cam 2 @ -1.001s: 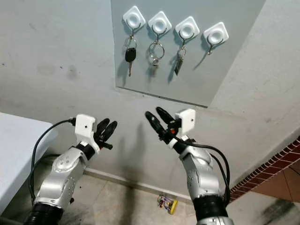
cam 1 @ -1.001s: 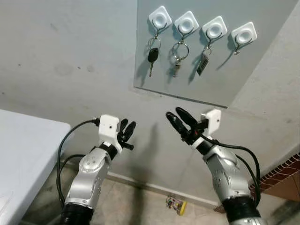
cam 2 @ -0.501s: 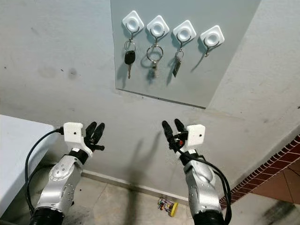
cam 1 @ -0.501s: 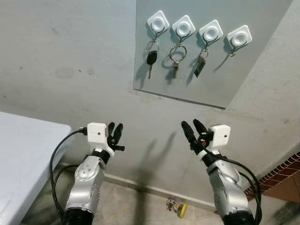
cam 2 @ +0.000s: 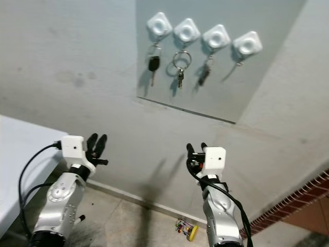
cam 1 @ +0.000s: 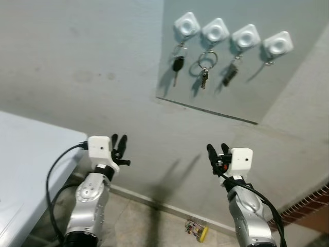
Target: Hang keys on a hook
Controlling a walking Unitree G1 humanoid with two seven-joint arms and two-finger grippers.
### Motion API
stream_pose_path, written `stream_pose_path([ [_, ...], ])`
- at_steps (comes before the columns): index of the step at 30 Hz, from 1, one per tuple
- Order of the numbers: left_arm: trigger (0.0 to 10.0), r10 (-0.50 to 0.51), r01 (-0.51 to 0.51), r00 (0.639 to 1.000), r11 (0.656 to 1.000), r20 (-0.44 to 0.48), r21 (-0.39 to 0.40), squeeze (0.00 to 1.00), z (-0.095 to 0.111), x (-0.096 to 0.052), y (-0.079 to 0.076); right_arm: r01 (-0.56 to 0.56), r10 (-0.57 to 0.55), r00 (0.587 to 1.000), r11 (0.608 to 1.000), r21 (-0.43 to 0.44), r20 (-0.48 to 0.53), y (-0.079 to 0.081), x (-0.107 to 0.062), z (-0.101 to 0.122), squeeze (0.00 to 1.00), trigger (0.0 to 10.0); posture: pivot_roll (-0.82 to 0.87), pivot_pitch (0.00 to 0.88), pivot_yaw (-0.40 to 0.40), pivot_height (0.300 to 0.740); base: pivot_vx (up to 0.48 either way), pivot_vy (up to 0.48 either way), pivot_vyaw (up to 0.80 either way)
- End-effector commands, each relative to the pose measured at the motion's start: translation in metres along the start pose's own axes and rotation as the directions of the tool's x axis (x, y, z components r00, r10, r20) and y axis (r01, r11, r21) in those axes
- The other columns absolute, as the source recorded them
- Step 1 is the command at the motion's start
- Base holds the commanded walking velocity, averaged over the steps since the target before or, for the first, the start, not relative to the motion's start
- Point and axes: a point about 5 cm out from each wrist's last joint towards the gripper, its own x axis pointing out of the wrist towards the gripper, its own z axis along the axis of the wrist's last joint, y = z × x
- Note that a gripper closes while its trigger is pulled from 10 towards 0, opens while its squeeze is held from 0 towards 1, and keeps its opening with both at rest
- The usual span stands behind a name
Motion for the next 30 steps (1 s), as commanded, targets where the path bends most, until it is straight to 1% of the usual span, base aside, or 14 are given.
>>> stream_pose_path([
  [1,10.0,-0.009,0.009,1.000,1.000,0.013,-0.002,0.00,0.0041,0.0032,-0.0031,0.020,-0.019,1.000,1.000,-0.017,0.008,-0.0040,0.0014,0.0045,0.00,10.0,-0.04,0.001,-0.044,0.740,0.000,0.000,0.80],
  [7,10.0,-0.004,0.004,1.000,1.000,0.017,-0.010,0.00,0.0055,0.0054,-0.0017,0.019,-0.019,1.000,1.000,-0.023,0.006,-0.0024,0.0025,0.0061,0.00,10.0,-0.05,0.001,-0.045,0.740,0.000,0.000,0.80],
  [13,10.0,-0.018,0.019,1.000,0.999,0.021,-0.028,0.00,0.0060,0.0075,-0.0046,0.011,-0.011,1.000,0.999,-0.035,0.001,-0.0011,0.0030,0.0061,0.00,10.0,-0.05,0.000,-0.047,0.740,0.000,0.000,0.80],
  [20,10.0,-0.020,0.020,1.000,1.000,0.021,-0.023,0.00,0.0067,0.0096,-0.0061,0.017,-0.017,1.000,0.999,-0.044,-0.004,-0.0070,0.0026,0.0071,0.00,10.0,-0.06,0.000,-0.049,0.740,0.000,0.000,0.80],
  [27,10.0,-0.029,0.030,0.999,0.999,0.042,-0.021,0.00,0.0099,0.0083,-0.0075,0.010,-0.011,1.000,0.999,-0.052,-0.007,-0.0080,0.0019,0.0074,0.00,10.0,-0.05,0.000,-0.054,0.740,0.000,0.000,0.80],
  [30,10.0,-0.042,0.044,0.998,0.998,0.056,-0.036,0.00,0.0118,0.0068,-0.0081,0.000,0.000,1.000,0.998,-0.056,0.003,-0.0065,0.0022,0.0101,0.00,10.0,-0.05,0.000,-0.054,0.740,0.000,0.000,0.80],
])
